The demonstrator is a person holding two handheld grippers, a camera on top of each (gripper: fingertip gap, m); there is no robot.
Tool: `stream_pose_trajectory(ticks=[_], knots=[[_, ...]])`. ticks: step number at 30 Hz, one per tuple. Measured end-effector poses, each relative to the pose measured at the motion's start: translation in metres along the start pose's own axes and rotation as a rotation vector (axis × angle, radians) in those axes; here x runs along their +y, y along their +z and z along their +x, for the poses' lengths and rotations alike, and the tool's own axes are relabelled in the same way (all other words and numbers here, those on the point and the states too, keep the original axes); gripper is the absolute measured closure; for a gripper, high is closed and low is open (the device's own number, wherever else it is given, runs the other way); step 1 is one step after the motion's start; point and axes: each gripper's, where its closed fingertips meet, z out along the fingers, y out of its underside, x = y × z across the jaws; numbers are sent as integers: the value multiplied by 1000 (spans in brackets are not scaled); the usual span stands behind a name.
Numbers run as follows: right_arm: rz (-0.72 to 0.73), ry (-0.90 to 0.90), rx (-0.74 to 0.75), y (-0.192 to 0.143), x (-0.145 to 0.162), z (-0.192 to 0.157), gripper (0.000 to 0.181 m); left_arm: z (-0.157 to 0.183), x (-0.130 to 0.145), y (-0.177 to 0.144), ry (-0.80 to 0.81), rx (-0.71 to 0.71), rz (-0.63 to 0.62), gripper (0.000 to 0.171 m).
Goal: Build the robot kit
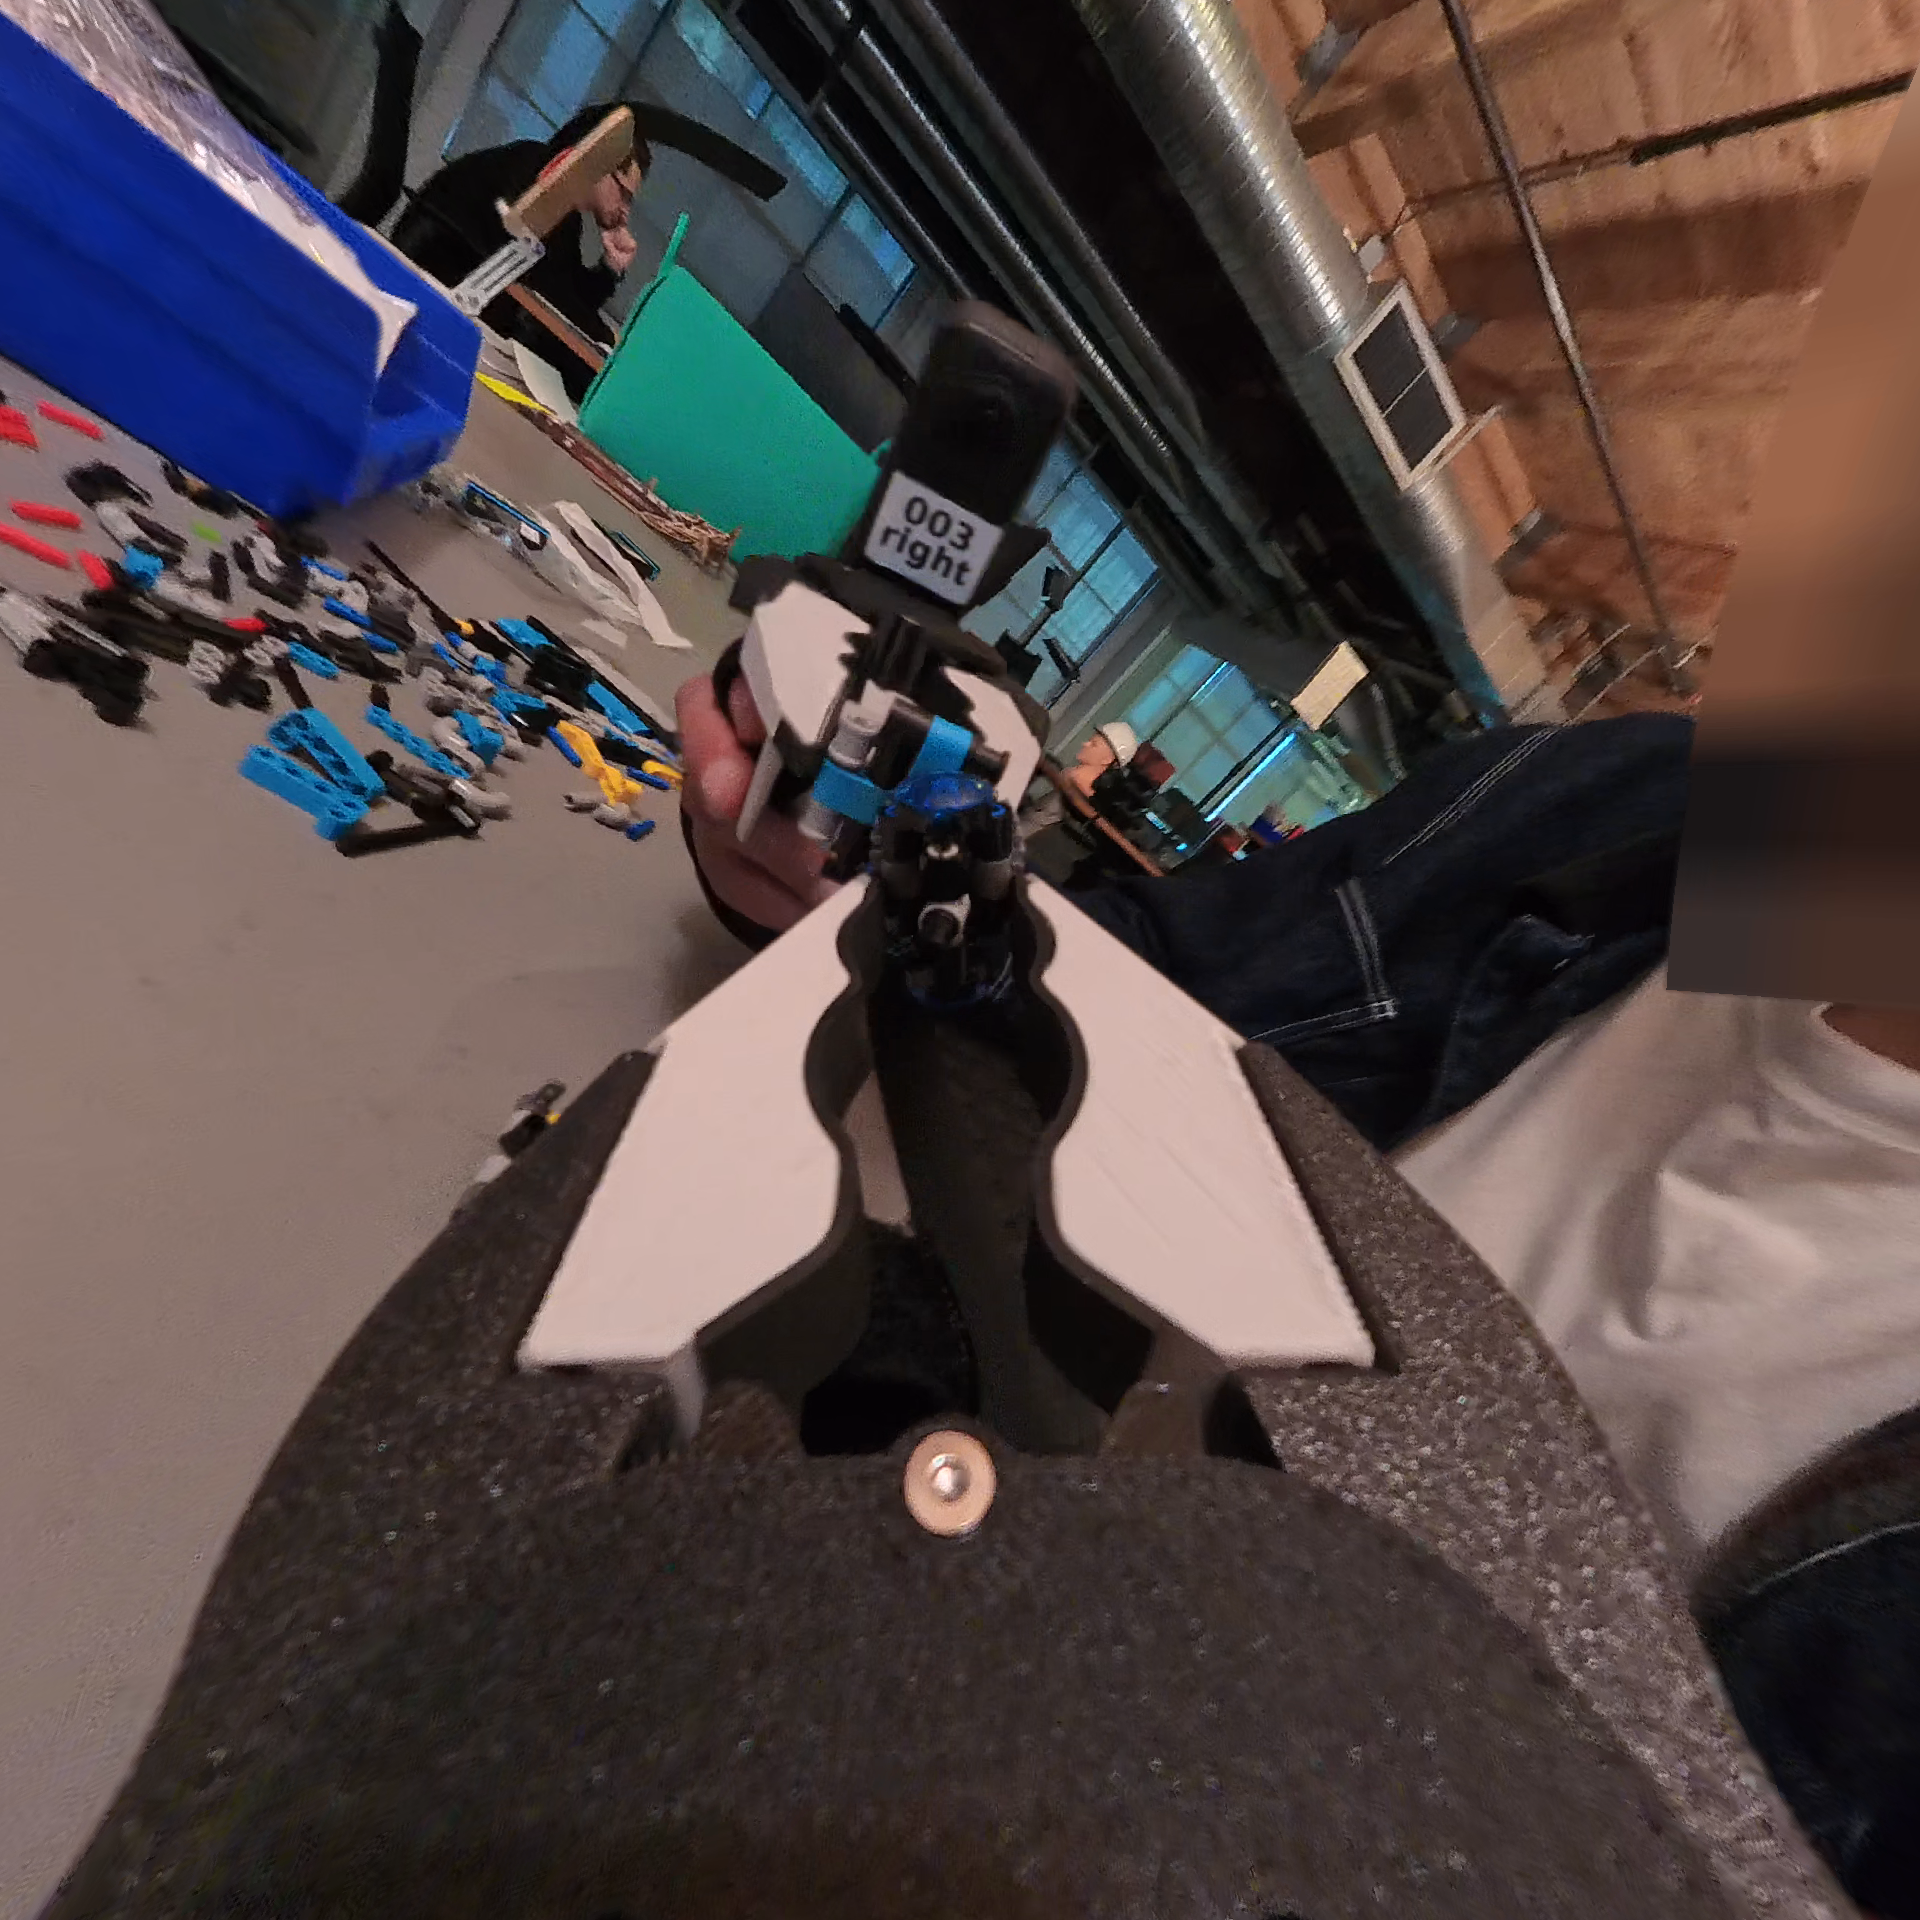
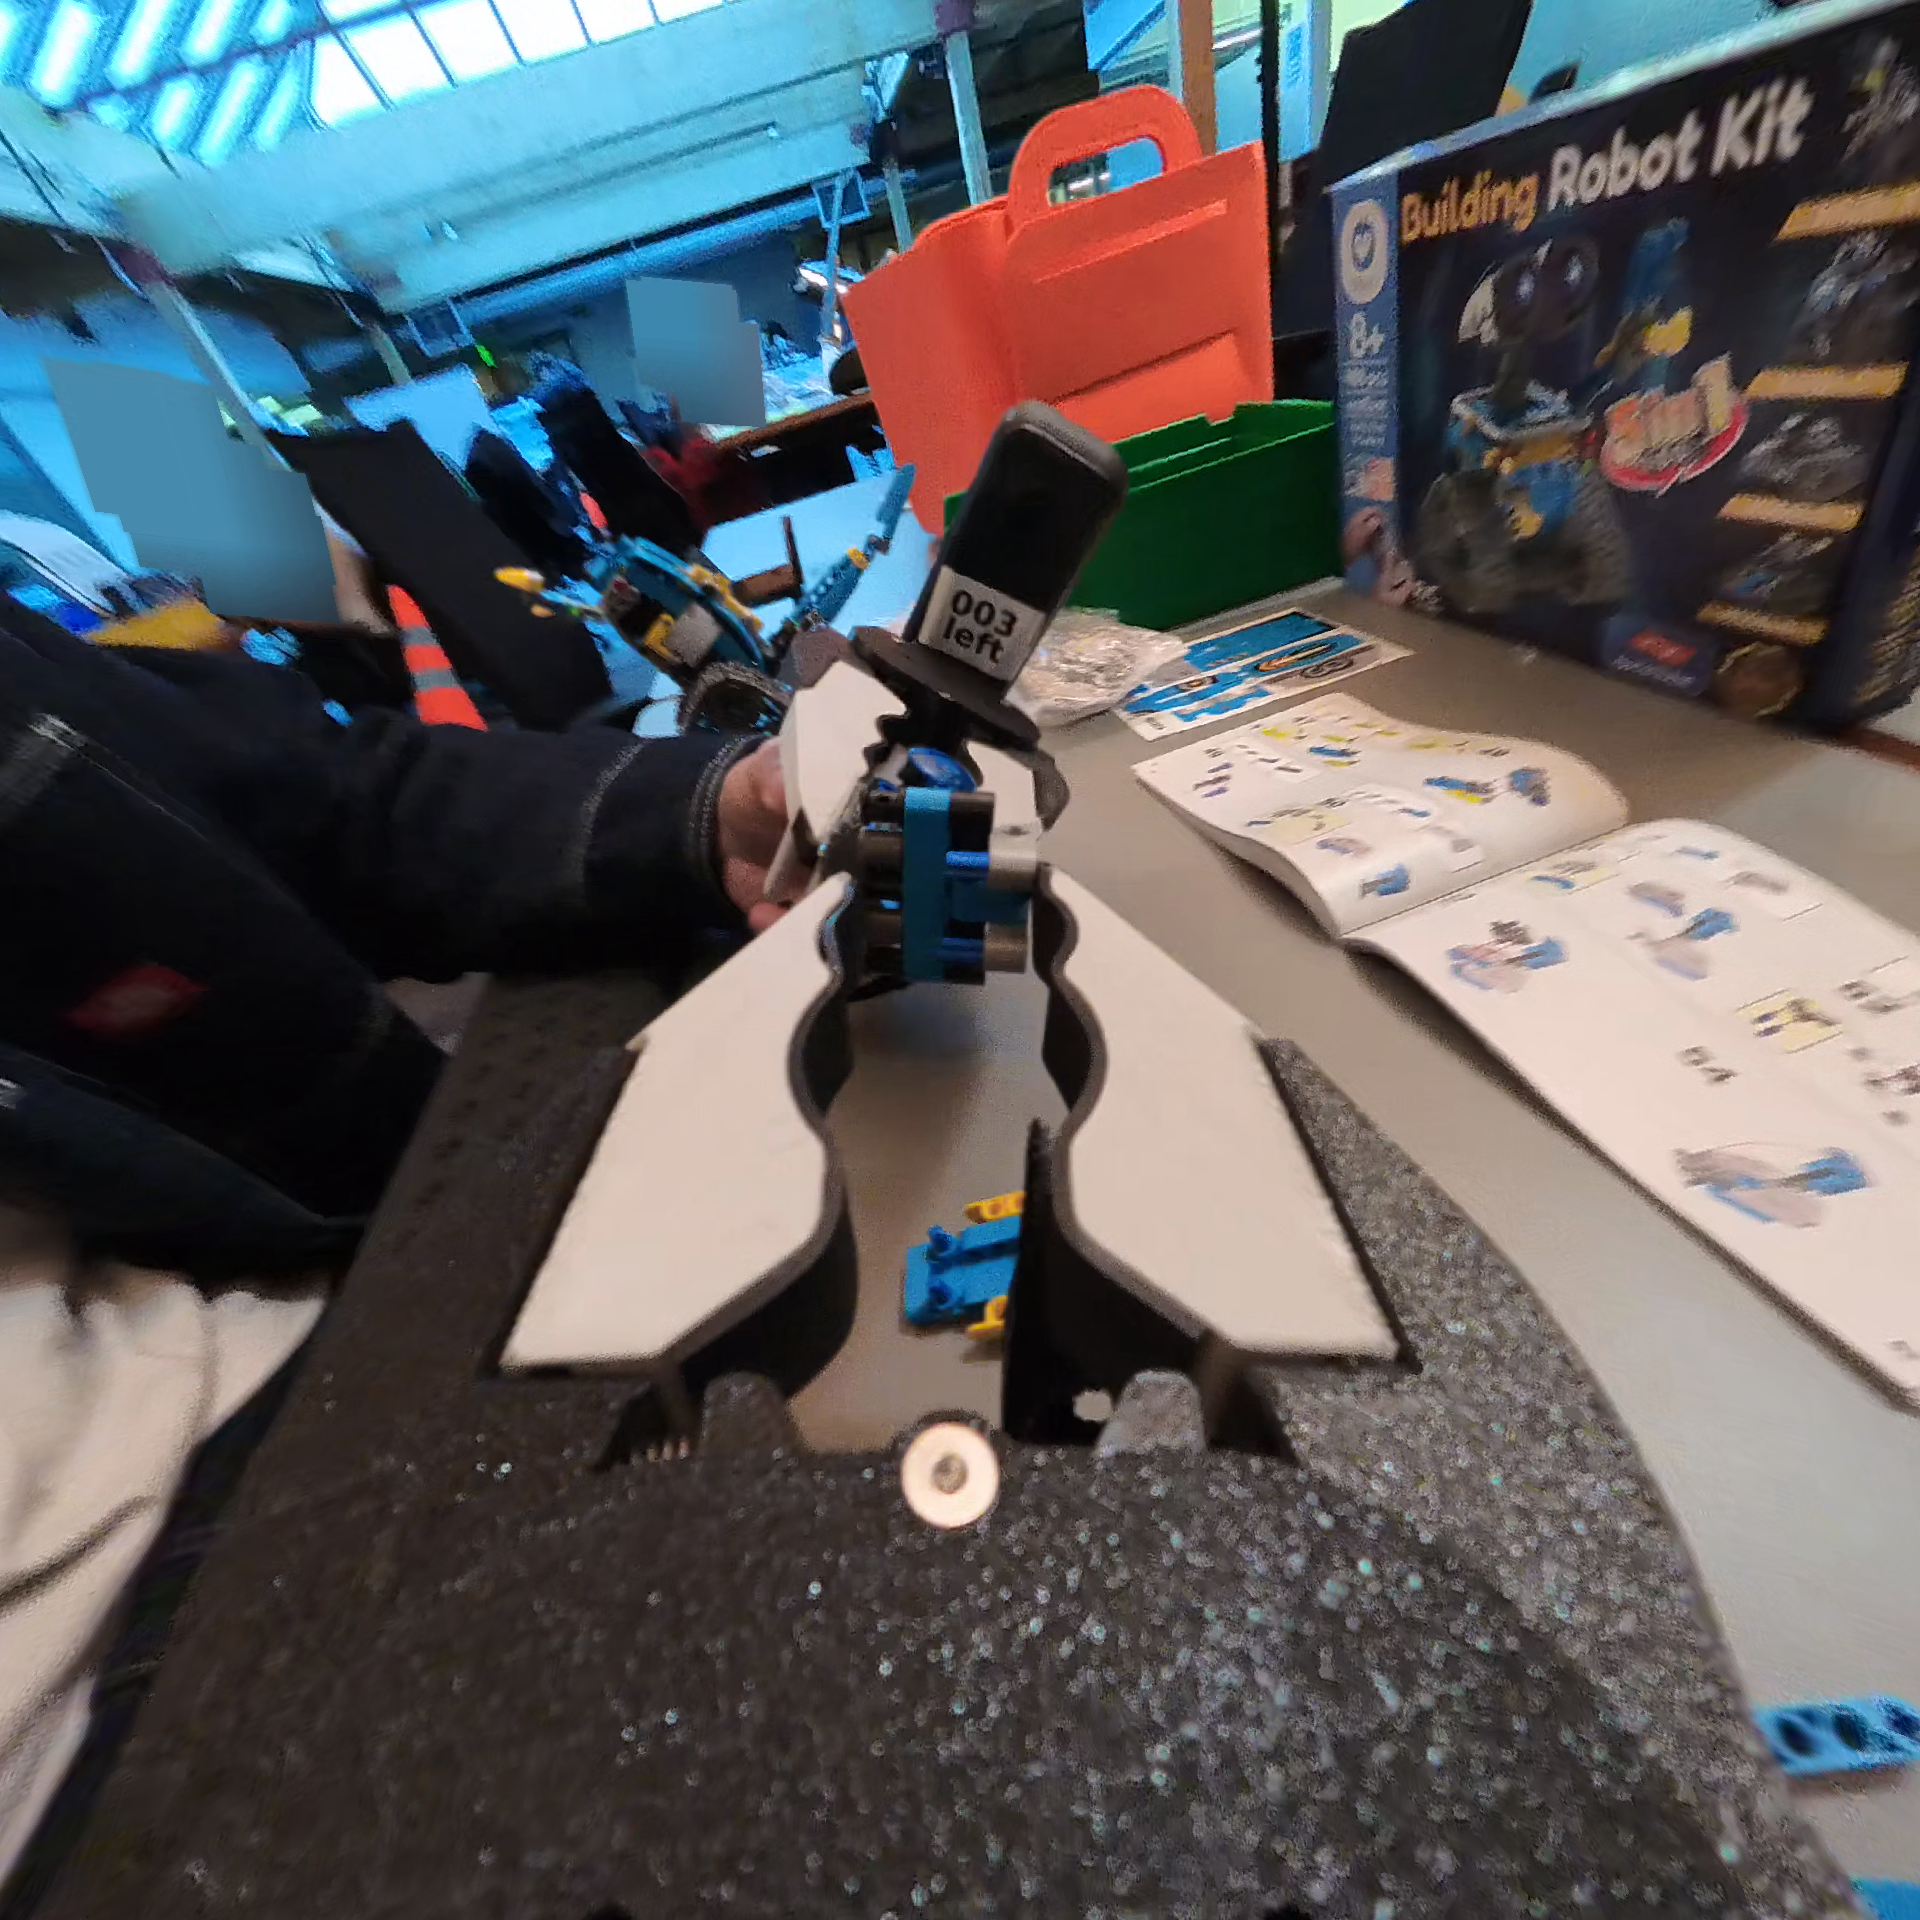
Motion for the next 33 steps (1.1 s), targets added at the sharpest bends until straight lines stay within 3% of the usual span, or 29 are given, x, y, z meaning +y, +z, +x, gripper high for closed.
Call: stream_pose_trajectory(ticks=[6, 10, 16, 22, 27, 33], knots=[[-84, -363, 186, -1, 2, 3, 150, -7, 2, -4, -245, 81, 14, 149], [-189, -600, 347, 0, 9, 12, 150, -21, 3, -8, -292, 42, 24, 149], [-308, -727, 438, 1, 23, 21, 150, -51, -6, -24, -163, -170, 47, 146], [-452, -798, 551, -3, 38, 43, 150, -57, -17, -37, -76, -257, 78, 146], [-557, -839, 618, -8, 50, 59, 150, -60, -12, -34, 2, -317, 24, 146], [-638, -891, 652, -11, 61, 67, 149, -75, 3, -33, 234, -519, -139, 146]])
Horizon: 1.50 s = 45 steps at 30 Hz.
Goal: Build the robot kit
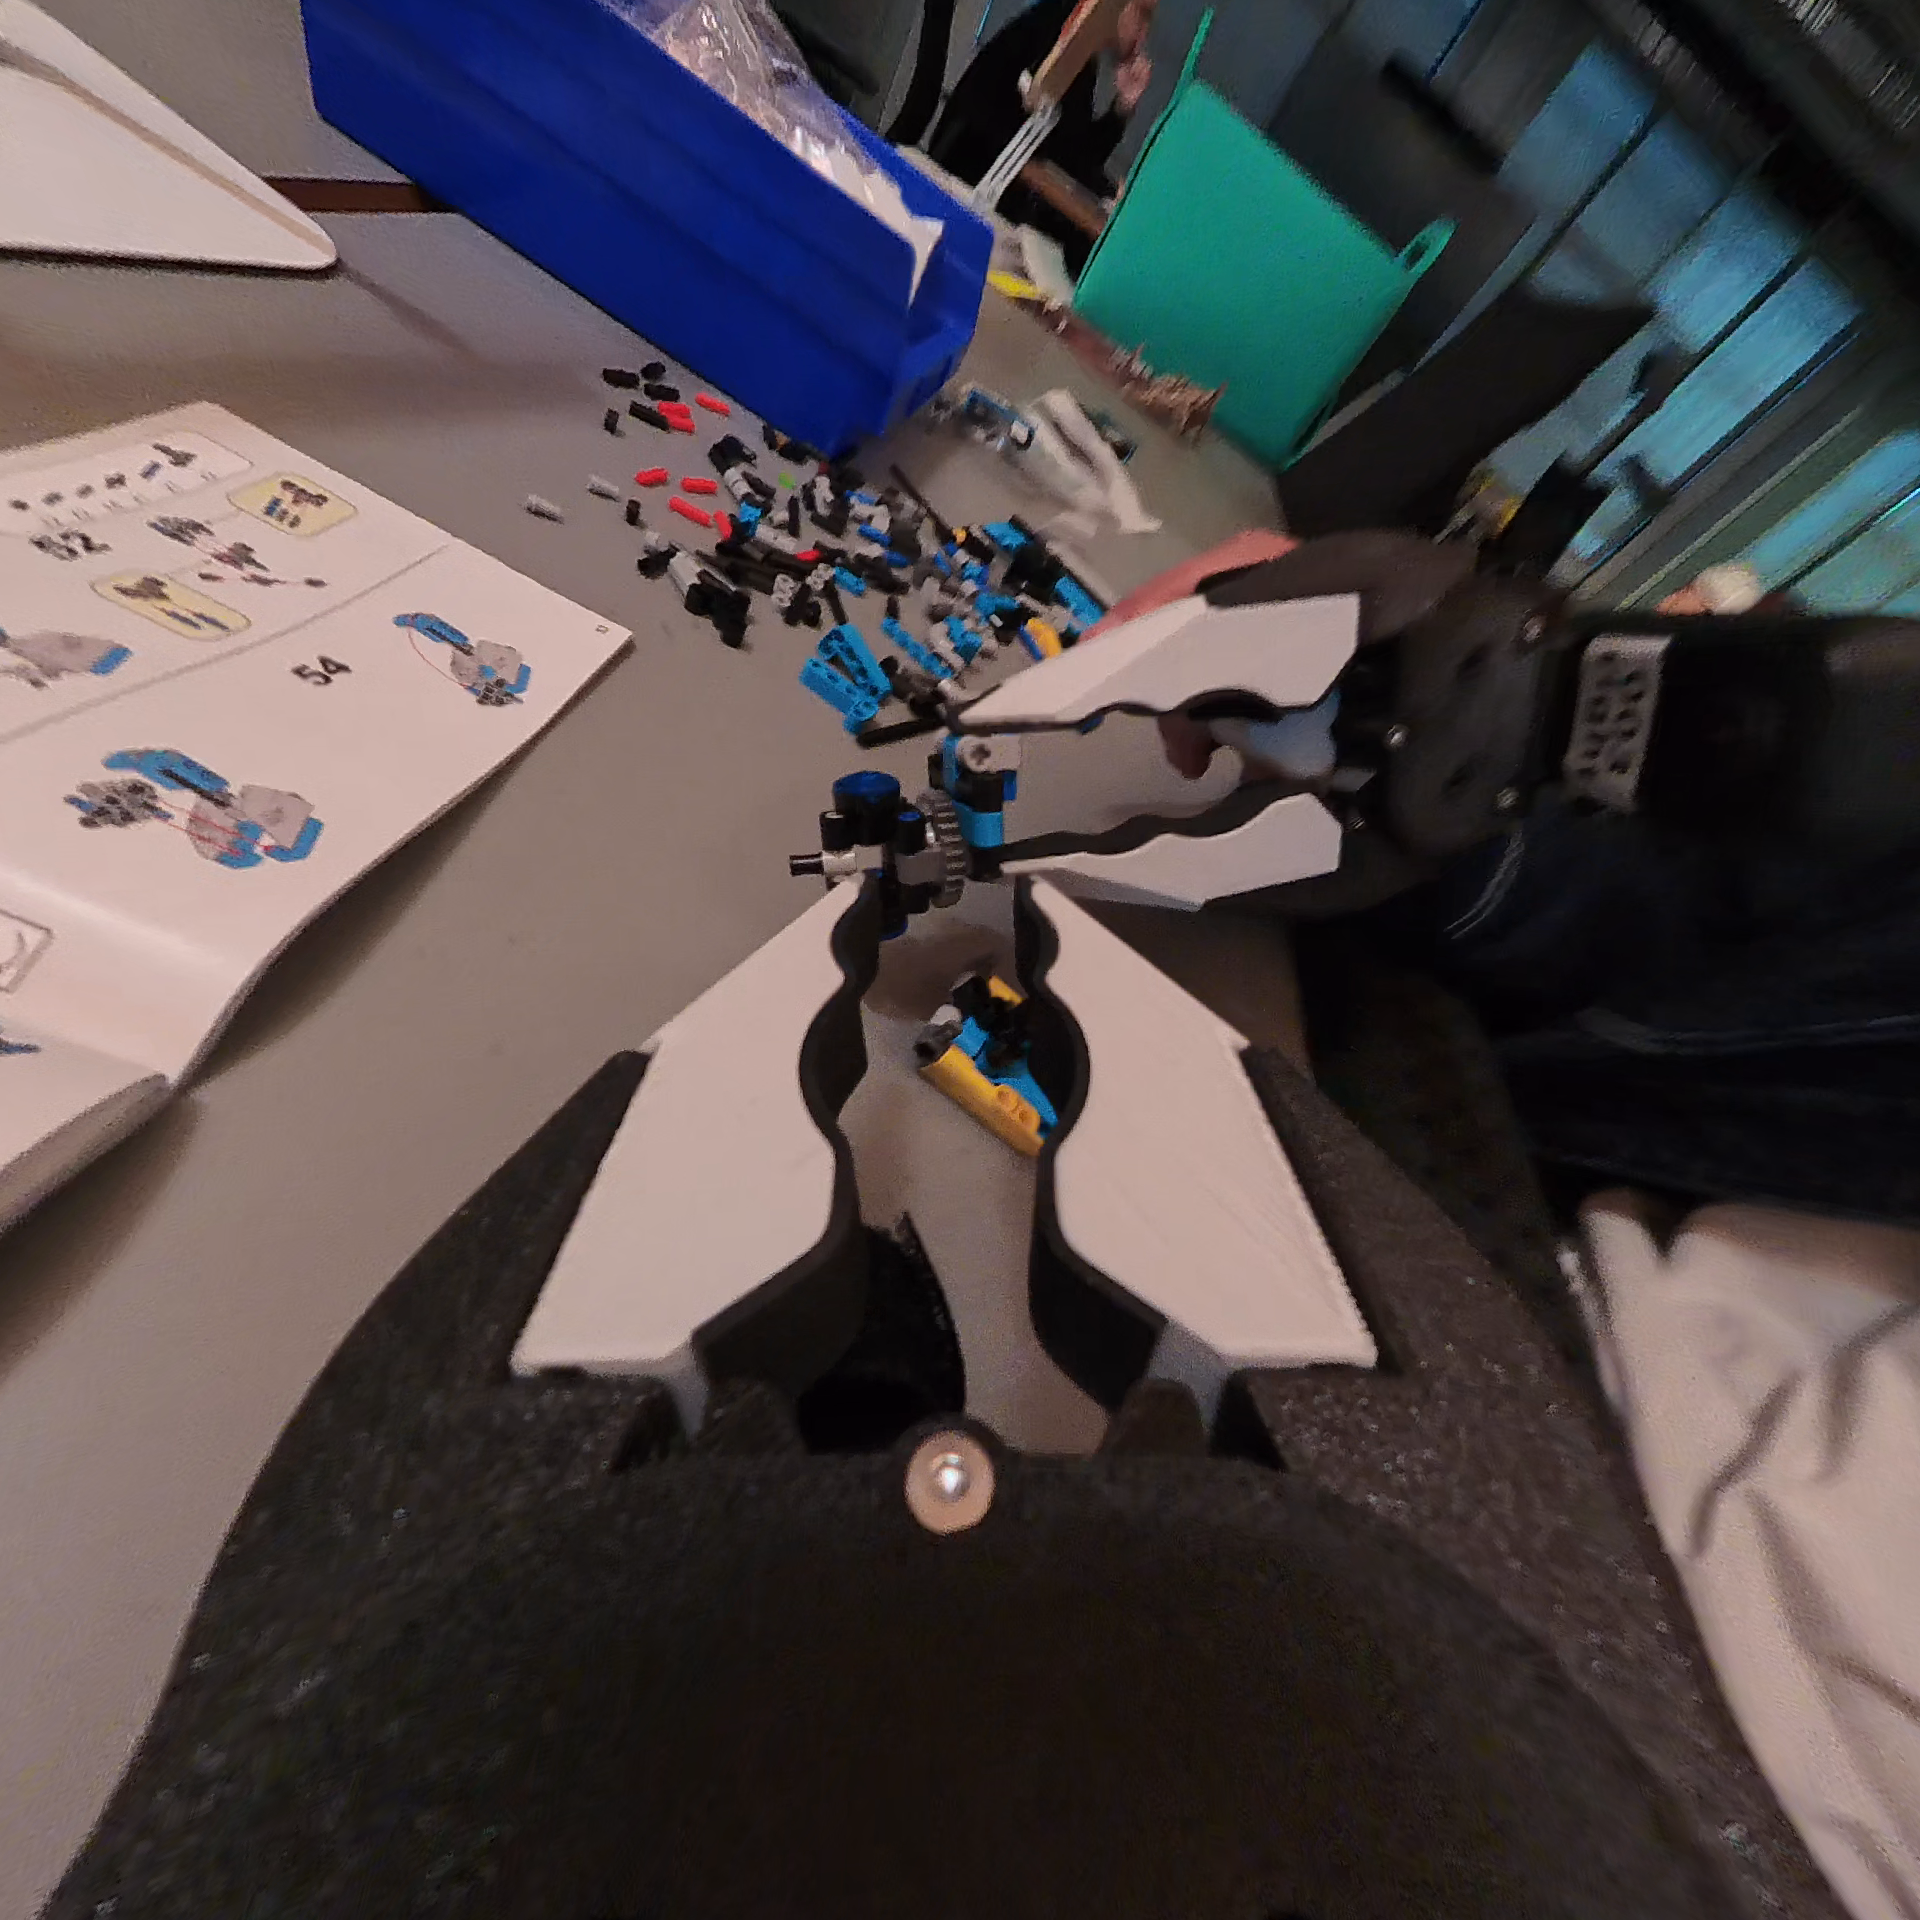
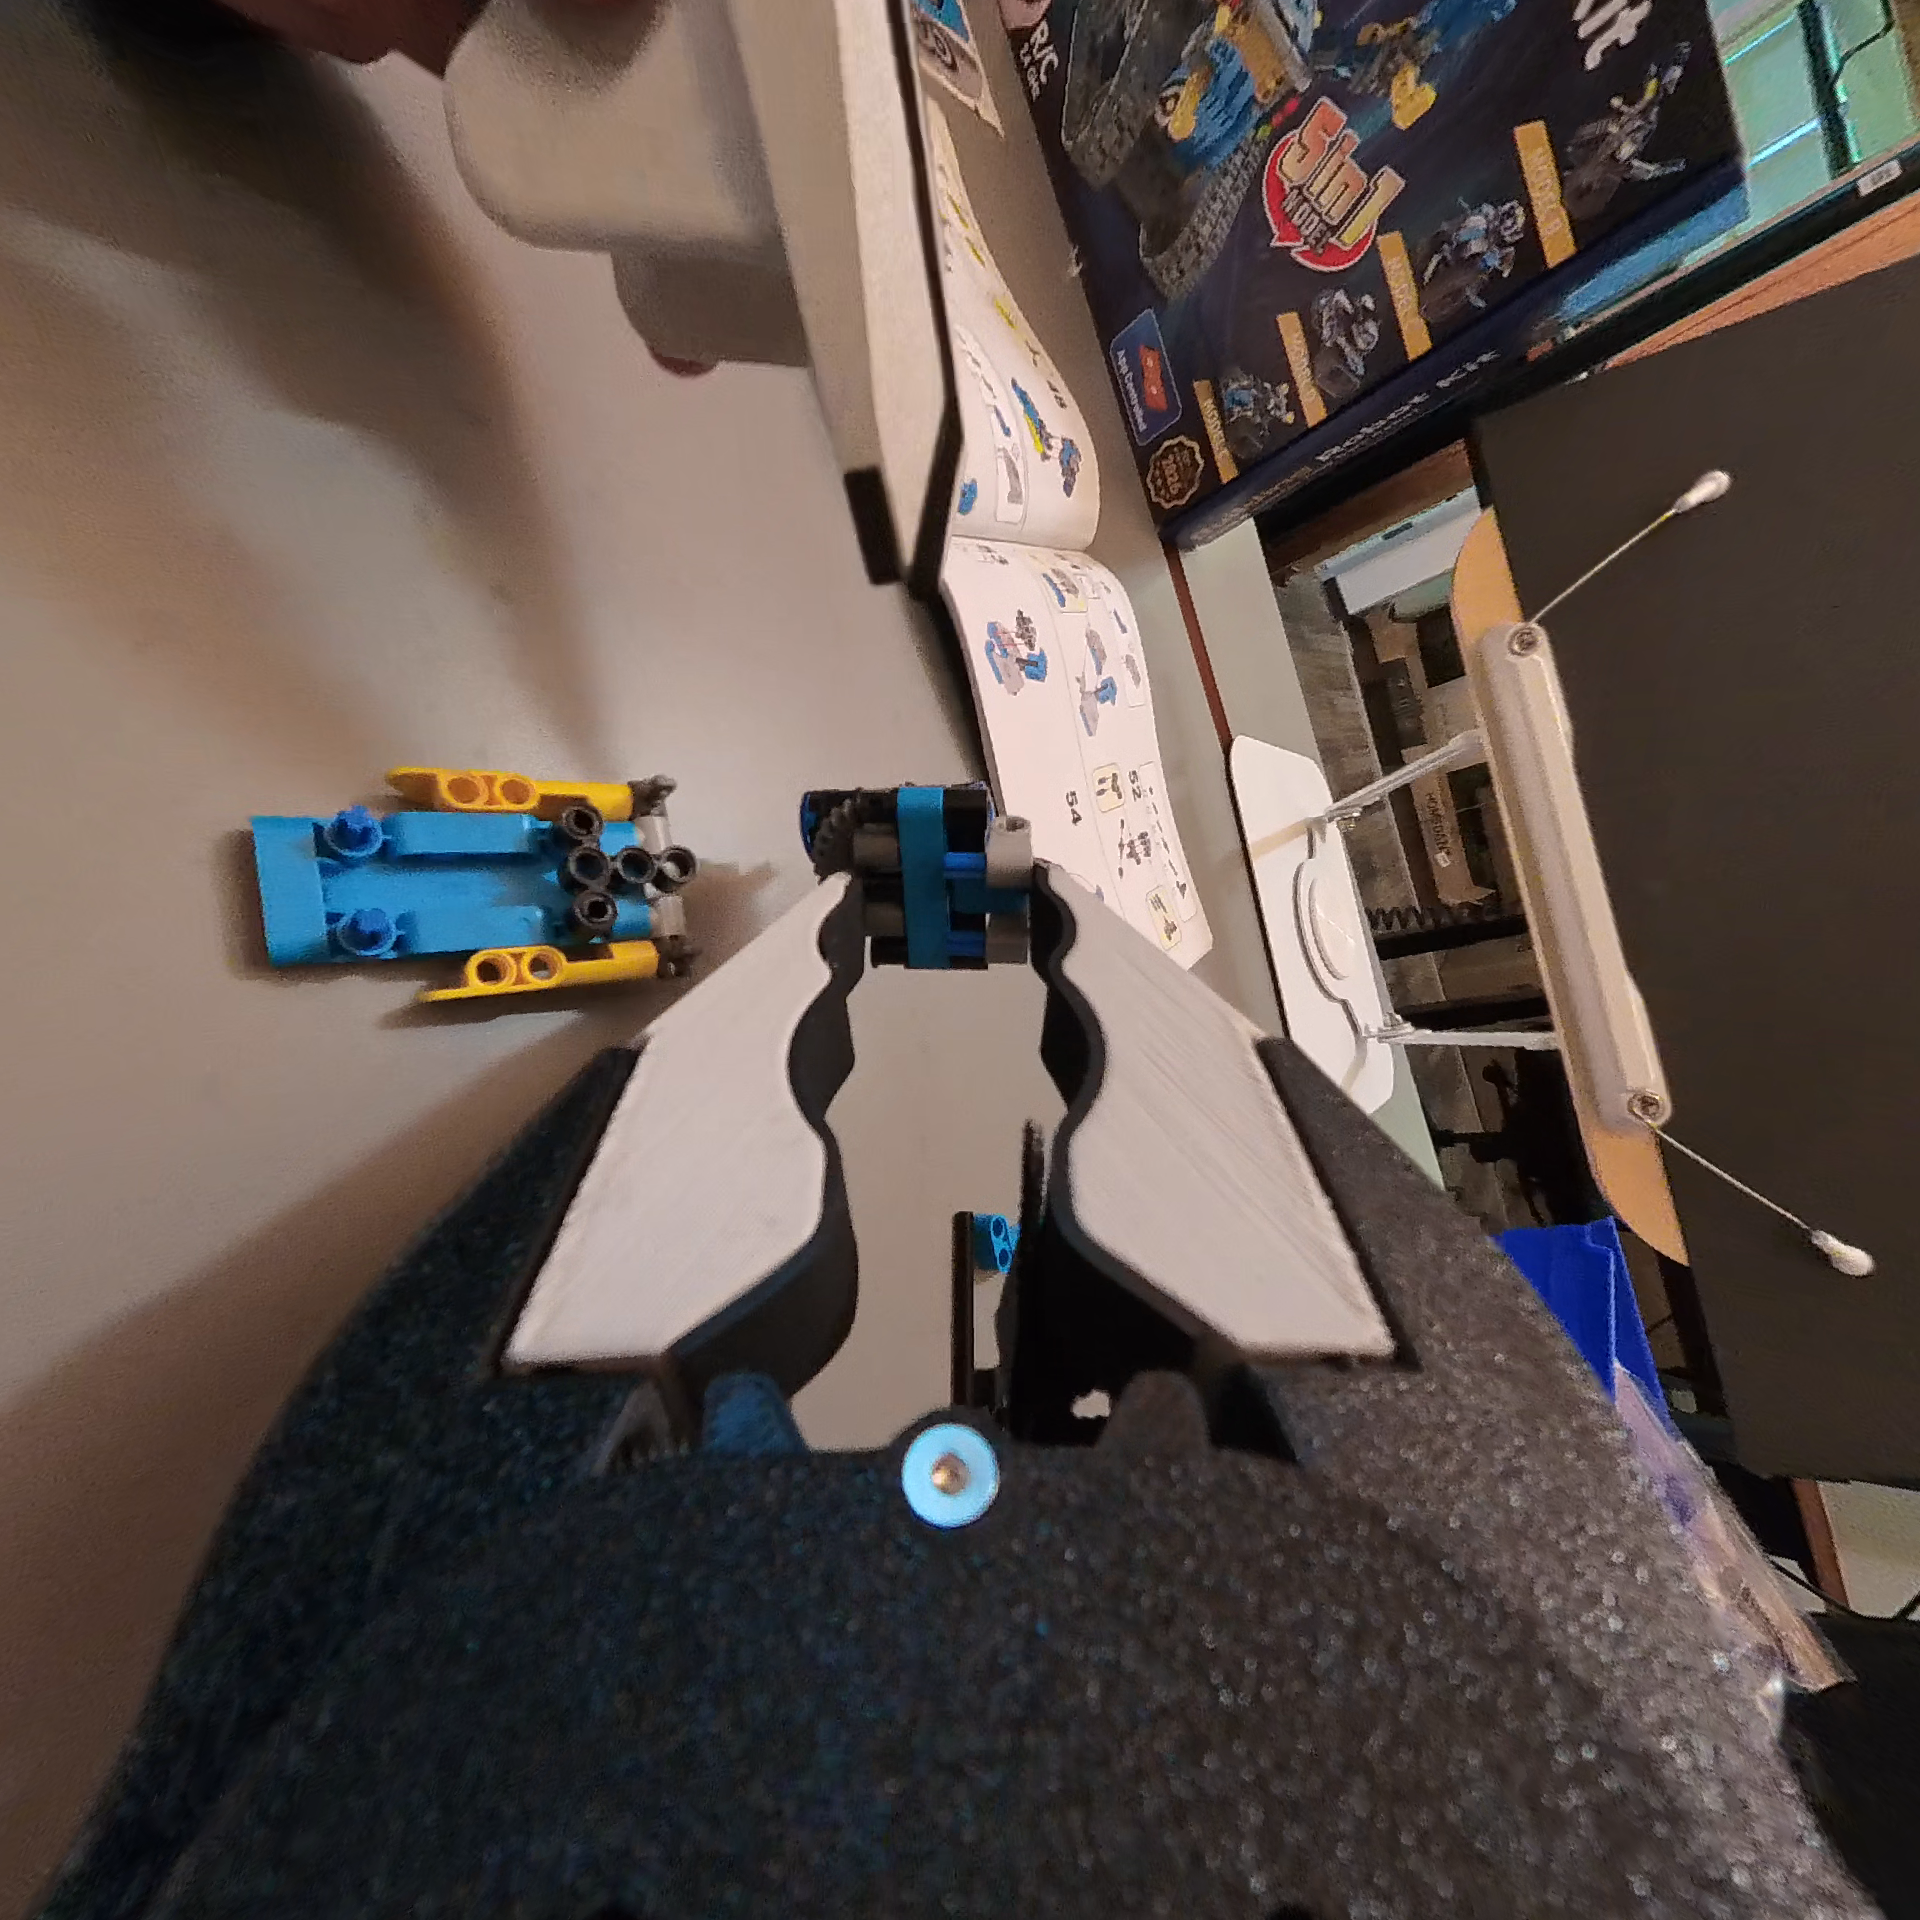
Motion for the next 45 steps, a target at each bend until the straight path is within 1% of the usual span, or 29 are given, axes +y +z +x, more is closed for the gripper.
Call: stream_pose_trajectory(ticks=[4, 8, 45], knots=[[7, -3, 4, 0, -1, 0, 150, 6, 7, 6, 119, -35, -46, 149], [9, 0, 5, 0, -1, 0, 149, 8, 13, 9, 156, -46, -80, 150], [46, 26, 13, -1, -6, 3, 150, 8, 16, 10, 156, -44, -91, 150]])
